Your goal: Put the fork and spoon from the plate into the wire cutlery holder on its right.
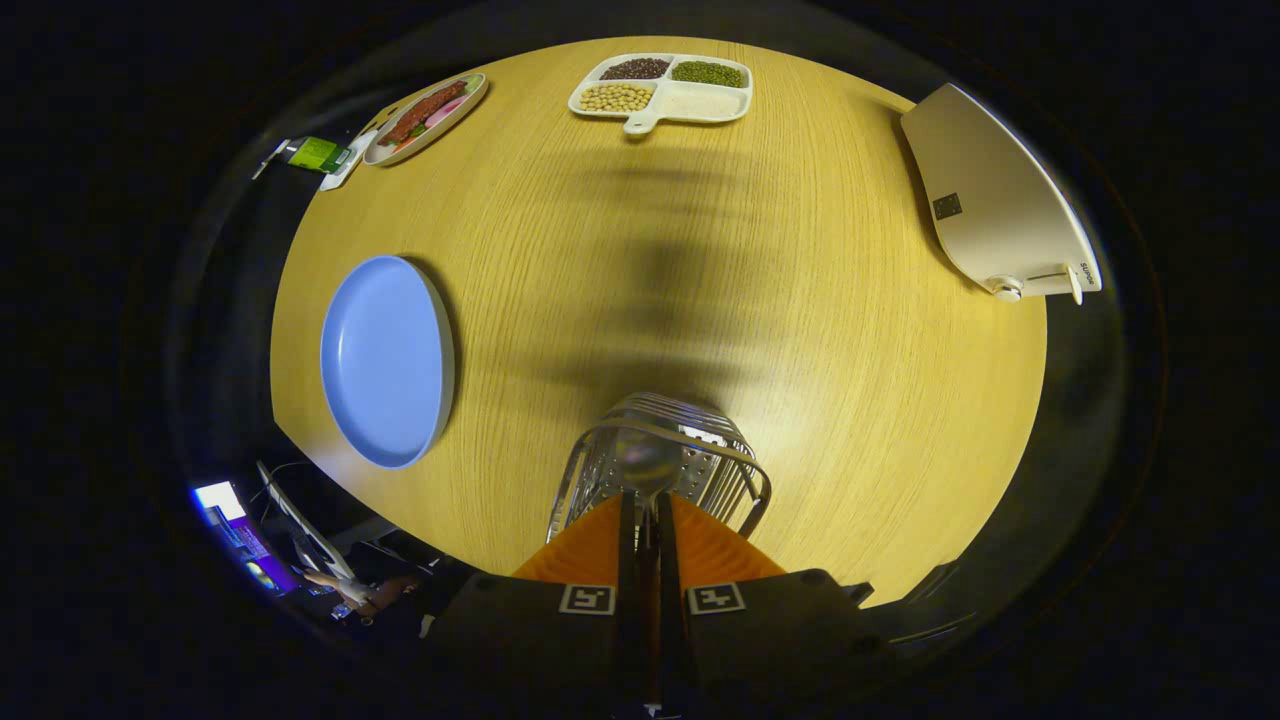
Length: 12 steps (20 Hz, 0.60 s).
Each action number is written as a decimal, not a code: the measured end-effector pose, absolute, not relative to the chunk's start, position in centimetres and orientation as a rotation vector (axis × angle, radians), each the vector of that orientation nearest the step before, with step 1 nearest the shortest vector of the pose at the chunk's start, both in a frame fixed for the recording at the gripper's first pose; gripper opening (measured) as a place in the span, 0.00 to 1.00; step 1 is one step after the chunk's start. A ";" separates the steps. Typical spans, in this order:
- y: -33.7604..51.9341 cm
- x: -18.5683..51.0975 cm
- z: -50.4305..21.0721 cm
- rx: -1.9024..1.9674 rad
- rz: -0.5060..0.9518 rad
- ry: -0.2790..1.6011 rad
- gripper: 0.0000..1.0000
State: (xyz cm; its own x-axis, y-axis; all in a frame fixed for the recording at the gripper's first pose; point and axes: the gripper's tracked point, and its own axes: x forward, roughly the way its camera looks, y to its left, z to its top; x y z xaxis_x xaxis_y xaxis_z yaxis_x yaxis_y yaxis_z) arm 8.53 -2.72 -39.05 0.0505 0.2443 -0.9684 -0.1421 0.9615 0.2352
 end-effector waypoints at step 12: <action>-3.5 9.9 -31.1 0.240 0.170 1.071 0.57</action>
